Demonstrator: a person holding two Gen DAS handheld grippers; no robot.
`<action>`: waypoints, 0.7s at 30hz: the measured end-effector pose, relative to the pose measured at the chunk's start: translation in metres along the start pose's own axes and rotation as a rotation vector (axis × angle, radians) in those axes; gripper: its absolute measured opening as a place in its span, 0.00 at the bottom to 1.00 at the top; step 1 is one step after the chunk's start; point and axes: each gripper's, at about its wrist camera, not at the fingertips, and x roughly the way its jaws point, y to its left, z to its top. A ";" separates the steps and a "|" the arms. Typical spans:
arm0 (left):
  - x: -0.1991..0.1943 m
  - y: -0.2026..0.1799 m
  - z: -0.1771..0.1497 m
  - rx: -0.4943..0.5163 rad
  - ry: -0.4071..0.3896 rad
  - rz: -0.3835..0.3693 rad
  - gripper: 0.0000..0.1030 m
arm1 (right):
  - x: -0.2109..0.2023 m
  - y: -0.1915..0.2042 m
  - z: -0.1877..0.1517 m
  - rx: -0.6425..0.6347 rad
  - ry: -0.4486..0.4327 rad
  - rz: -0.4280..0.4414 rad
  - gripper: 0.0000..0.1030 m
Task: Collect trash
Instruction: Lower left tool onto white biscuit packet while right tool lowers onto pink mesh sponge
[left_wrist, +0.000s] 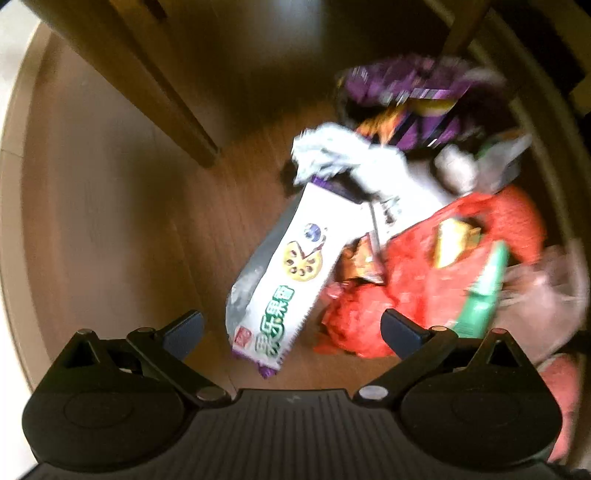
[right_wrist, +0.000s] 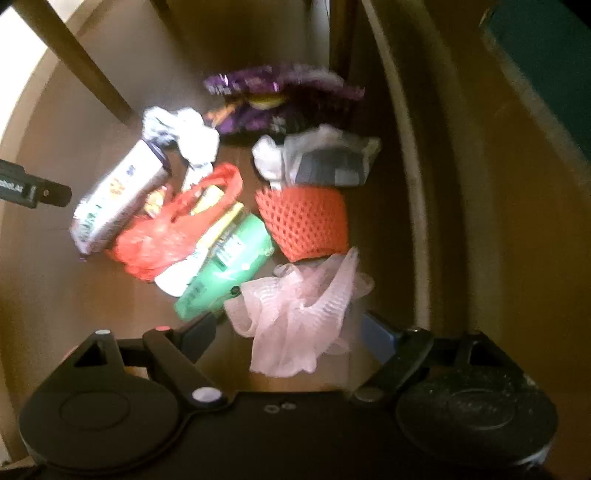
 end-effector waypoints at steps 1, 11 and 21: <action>0.015 0.000 0.002 0.013 -0.001 0.013 1.00 | 0.014 0.000 0.000 -0.003 0.006 -0.008 0.84; 0.087 0.003 0.020 0.225 -0.049 0.036 1.00 | 0.100 0.010 -0.004 -0.073 0.026 -0.006 0.86; 0.103 0.016 0.029 0.196 0.004 -0.034 0.68 | 0.125 0.007 -0.002 -0.085 0.040 -0.027 0.79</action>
